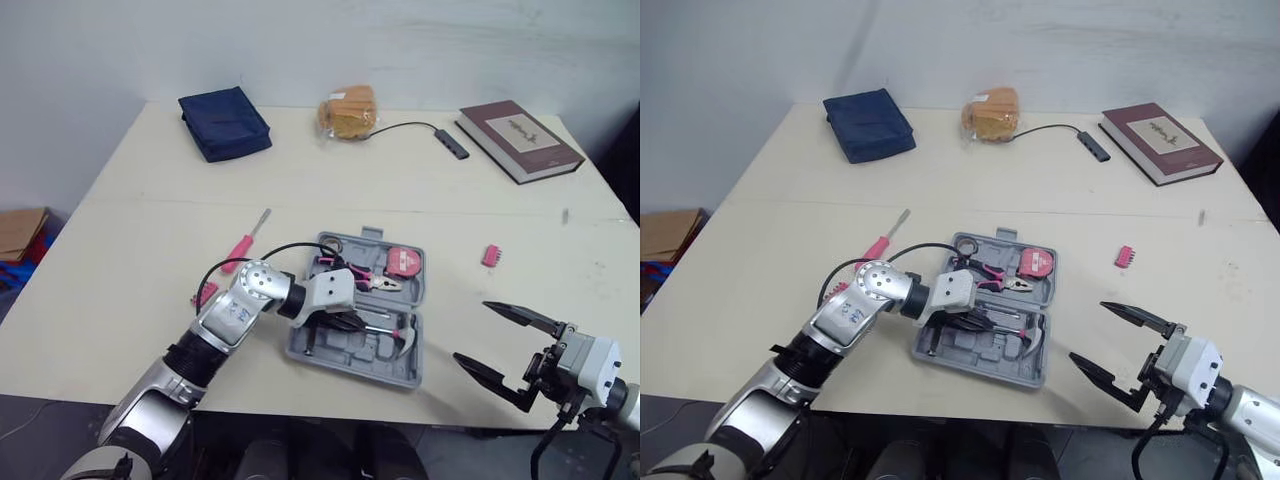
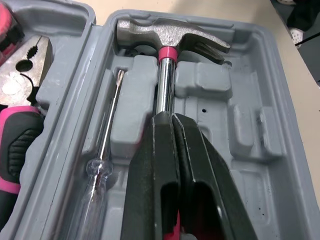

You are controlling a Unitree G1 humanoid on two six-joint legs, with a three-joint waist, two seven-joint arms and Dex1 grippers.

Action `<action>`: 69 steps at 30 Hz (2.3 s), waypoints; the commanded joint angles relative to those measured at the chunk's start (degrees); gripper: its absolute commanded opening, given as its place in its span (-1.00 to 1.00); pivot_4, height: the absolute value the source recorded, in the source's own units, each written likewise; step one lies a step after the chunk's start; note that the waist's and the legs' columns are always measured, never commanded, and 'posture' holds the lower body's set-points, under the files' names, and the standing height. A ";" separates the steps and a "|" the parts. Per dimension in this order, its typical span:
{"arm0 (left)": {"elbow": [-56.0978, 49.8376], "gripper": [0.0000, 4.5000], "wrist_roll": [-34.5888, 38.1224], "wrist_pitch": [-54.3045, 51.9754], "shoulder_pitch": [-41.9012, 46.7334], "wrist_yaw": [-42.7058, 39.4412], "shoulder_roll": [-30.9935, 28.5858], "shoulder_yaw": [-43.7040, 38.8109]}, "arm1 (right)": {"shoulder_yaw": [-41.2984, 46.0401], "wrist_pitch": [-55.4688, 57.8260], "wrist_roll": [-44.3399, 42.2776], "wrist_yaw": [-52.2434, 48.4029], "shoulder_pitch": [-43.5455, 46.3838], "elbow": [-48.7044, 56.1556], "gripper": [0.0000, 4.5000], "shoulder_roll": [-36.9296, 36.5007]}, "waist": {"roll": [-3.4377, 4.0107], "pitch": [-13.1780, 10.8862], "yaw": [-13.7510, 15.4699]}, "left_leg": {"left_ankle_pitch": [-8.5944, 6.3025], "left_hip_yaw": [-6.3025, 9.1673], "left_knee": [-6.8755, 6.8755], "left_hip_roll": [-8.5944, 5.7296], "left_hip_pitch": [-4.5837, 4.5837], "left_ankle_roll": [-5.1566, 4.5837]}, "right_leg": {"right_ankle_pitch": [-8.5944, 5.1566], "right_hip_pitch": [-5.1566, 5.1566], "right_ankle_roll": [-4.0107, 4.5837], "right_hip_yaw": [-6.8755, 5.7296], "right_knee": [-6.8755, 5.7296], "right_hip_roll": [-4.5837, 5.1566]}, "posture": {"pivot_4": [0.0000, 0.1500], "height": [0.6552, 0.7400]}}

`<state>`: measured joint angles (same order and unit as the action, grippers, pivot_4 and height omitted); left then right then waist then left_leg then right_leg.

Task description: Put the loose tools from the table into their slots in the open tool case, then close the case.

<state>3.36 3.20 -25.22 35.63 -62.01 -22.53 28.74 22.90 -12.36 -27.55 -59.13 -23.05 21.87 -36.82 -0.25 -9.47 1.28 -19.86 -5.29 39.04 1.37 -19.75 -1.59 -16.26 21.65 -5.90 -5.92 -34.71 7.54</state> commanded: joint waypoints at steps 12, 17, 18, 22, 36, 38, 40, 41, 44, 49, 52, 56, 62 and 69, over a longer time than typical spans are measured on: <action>3.46 -0.98 11.51 12.79 -3.69 -5.94 3.03 -9.70 | 3.72 -2.51 -1.05 -0.92 -0.50 -2.16 1.00 -0.92 | 0.61 0.69 0.06 | -0.35 0.02 -0.06 0.30 0.23 0.06 | -0.17 -0.14 0.29 0.17 0.23 -0.05 | 1.00 1.00; -1.92 -0.98 20.79 15.40 -3.32 -9.54 -0.04 -20.80 | 9.87 -3.99 -3.38 -6.70 -2.87 -7.17 1.00 -4.45 | 0.57 0.03 0.12 | 0.10 0.00 0.10 0.22 -0.86 0.47 | -0.12 0.90 0.22 0.08 -0.05 -0.07 | 1.00 1.00; -2.12 -0.88 20.86 16.28 -3.42 -9.57 -1.63 -22.67 | 11.44 -4.65 -3.68 -7.79 -2.76 -9.15 1.00 -5.25 | 0.56 0.02 0.13 | 0.11 -0.01 0.10 0.20 -0.84 0.47 | -0.12 0.88 0.21 0.05 -0.03 -0.09 | 1.00 1.00; -3.81 -0.34 22.75 11.70 -6.09 -10.79 -9.48 -26.87 | 15.54 -6.94 -4.33 -10.27 -1.02 -15.86 1.00 -7.19 | 0.45 -0.24 -0.17 | 0.07 -0.20 0.04 0.18 -0.73 0.39 | -0.09 0.84 0.16 -0.22 0.02 -0.26 | 1.00 1.00; 20.99 0.98 22.62 19.22 -31.24 4.32 -30.00 -69.16 | 21.75 -24.23 1.67 -8.67 5.61 -50.55 1.00 -8.84 | 0.23 -0.98 -1.50 | -0.07 -0.05 -0.29 0.28 -0.67 0.50 | -0.14 0.93 0.29 0.09 0.11 -0.03 | 1.00 1.00; 27.73 0.98 21.02 23.33 -34.41 5.40 -31.43 -71.33 | 21.33 -26.53 2.43 -7.92 6.93 -55.56 1.00 -9.41 | 0.23 -0.98 -1.65 | -0.04 -0.09 -0.66 0.27 -0.60 0.53 | -0.15 0.98 0.32 0.09 0.24 -0.04 | 1.00 1.00; 31.81 0.98 20.87 25.60 -35.87 6.40 -31.92 -72.69 | 20.86 -28.26 2.90 -7.68 7.98 -59.52 1.00 -10.00 | 0.26 -1.00 -1.69 | -0.10 -0.20 -0.79 0.26 -0.52 0.70 | -0.15 0.99 0.32 0.12 0.25 -0.02 | 1.00 1.00; 32.81 0.98 20.68 26.72 -36.54 6.39 -31.99 -72.83 | 20.68 -29.02 2.97 -7.68 8.50 -60.90 1.00 -10.22 | 0.27 -1.00 -1.70 | -0.18 -0.21 -0.83 0.24 -0.50 0.77 | -0.15 1.00 0.32 0.11 0.25 -0.01 | 1.00 1.00; 32.75 0.98 21.21 27.72 -38.33 5.71 -31.43 -72.51 | 20.03 -30.61 2.64 -8.37 9.90 -63.43 1.00 -10.60 | 0.27 -1.00 -1.35 | -0.18 -0.18 -0.89 0.27 -0.49 0.80 | -0.17 1.02 0.36 0.09 0.22 -0.01 | 1.00 1.00; 25.63 0.98 23.50 25.79 -38.96 5.62 -28.48 -70.56 | 17.01 -30.47 0.52 -11.04 14.33 -63.01 1.00 -9.59 | 0.29 -1.01 -1.51 | -0.15 -0.15 -0.90 0.28 -0.47 0.85 | -0.16 1.01 0.41 0.09 0.17 0.02 | 1.00 1.00; 18.71 0.98 25.87 20.96 -40.18 3.55 -26.99 -68.56 | 13.69 -29.23 -1.22 -14.74 15.37 -58.80 1.00 -8.58 | 0.30 -1.01 -1.58 | -0.11 -0.15 -0.92 0.30 -0.46 0.92 | -0.16 1.02 0.42 0.09 0.13 0.01 | 1.00 1.00; 9.22 0.98 26.50 16.83 -41.31 3.09 -26.08 -64.80 | 9.94 -24.21 -5.30 -16.15 16.70 -48.34 1.00 -7.07 | 0.39 -1.06 -1.77 | -0.02 -0.19 -0.95 0.30 -0.46 1.09 | -0.17 1.03 0.43 0.08 0.11 -0.01 | 1.00 1.00; 1.90 0.98 25.63 14.10 -40.00 5.48 -24.27 -60.32 | 4.48 -12.80 -11.16 -14.49 14.94 -28.80 1.00 -4.38 | 0.41 -1.07 -1.48 | -0.01 -0.18 -0.94 0.30 -0.45 1.07 | -0.17 1.04 0.44 0.08 -0.02 -0.04 | 1.00 1.00; 4.02 0.98 21.33 12.49 -34.30 8.96 -21.12 -51.10 | -8.75 -4.50 -10.09 -13.41 15.71 -8.98 1.00 -2.07 | 0.38 -1.08 -1.19 | 0.03 -0.18 -0.88 0.26 -0.48 1.00 | -0.17 1.06 0.43 0.05 -0.08 -0.05 | 1.00 1.00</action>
<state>7.25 25.99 -12.95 1.01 -53.91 -43.35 -23.14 15.06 -17.90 -37.82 -72.34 -7.17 9.47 -38.52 0.13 -10.55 0.09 -19.83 -5.47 38.17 1.62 -20.23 -0.59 -16.43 22.70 -5.47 -5.88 -34.80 7.50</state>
